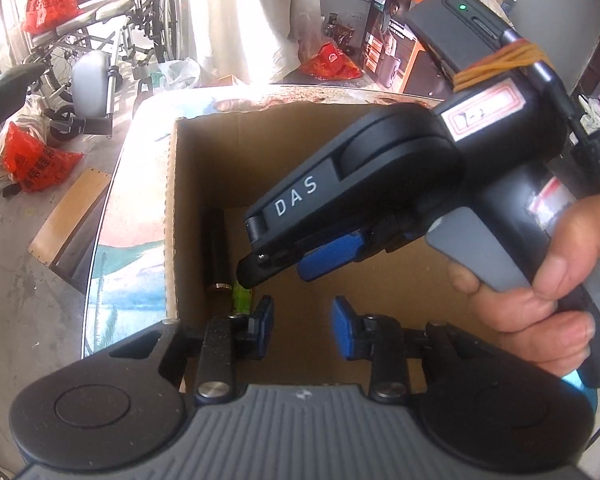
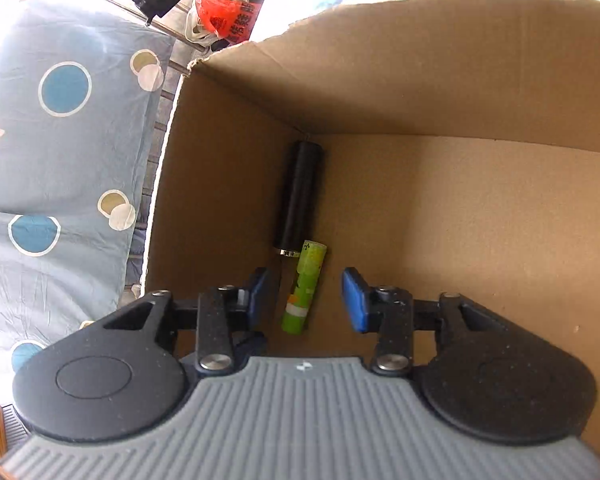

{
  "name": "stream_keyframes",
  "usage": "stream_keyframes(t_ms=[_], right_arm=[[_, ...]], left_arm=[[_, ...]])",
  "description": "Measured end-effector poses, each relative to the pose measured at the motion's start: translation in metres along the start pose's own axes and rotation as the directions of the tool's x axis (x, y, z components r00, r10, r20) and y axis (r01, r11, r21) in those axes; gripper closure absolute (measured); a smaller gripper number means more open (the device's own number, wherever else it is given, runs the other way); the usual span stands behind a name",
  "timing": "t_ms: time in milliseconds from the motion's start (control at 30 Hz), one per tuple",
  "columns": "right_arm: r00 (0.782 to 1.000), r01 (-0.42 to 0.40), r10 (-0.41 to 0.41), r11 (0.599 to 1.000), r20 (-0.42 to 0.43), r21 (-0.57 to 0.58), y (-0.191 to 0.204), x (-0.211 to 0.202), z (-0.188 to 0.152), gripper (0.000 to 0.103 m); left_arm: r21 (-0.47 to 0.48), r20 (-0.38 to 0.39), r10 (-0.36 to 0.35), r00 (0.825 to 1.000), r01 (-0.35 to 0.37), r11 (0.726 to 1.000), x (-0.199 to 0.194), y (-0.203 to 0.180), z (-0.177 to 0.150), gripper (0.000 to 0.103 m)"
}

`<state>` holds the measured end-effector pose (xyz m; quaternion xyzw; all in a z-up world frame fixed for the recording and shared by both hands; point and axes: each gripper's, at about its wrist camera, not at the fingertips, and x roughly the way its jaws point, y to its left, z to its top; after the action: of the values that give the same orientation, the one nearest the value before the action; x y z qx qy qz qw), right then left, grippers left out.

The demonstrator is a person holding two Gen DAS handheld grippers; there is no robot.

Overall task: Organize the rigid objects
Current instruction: 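Move the right gripper over the black oval case on the table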

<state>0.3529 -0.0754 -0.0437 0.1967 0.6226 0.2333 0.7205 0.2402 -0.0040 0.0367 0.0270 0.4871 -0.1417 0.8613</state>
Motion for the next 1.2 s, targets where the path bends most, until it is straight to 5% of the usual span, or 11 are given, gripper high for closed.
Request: stream_keyframes(t_ms=[333, 600, 800, 967, 1200], right_arm=[[0.972, -0.047, 0.054, 0.998, 0.23, -0.038, -0.011, -0.124, -0.087, 0.056], [0.879, -0.117, 0.122, 0.992, 0.462, -0.039, -0.044, -0.206, -0.219, 0.055], [0.825, -0.068, -0.002, 0.992, 0.565, 0.103, -0.092, -0.185, -0.307, 0.055], [0.839, 0.02, -0.144, 0.972, 0.526, 0.234, -0.126, -0.138, -0.336, 0.057], [0.866, 0.009, -0.142, 0.963, 0.479, 0.269, -0.146, -0.119, -0.329, 0.066]], left_arm=[[0.017, 0.163, -0.07, 0.984, 0.069, 0.998, -0.072, -0.017, -0.032, 0.042], [0.098, 0.233, -0.14, 0.962, 0.12, 0.988, -0.105, -0.05, -0.079, 0.02], [0.201, 0.158, -0.225, 0.961, 0.192, 0.961, -0.075, -0.094, -0.125, 0.019], [0.31, 0.059, -0.274, 0.96, 0.243, 0.919, -0.039, -0.141, -0.147, 0.022], [0.436, 0.001, -0.235, 0.972, 0.211, 0.875, -0.003, -0.185, -0.154, 0.044]])
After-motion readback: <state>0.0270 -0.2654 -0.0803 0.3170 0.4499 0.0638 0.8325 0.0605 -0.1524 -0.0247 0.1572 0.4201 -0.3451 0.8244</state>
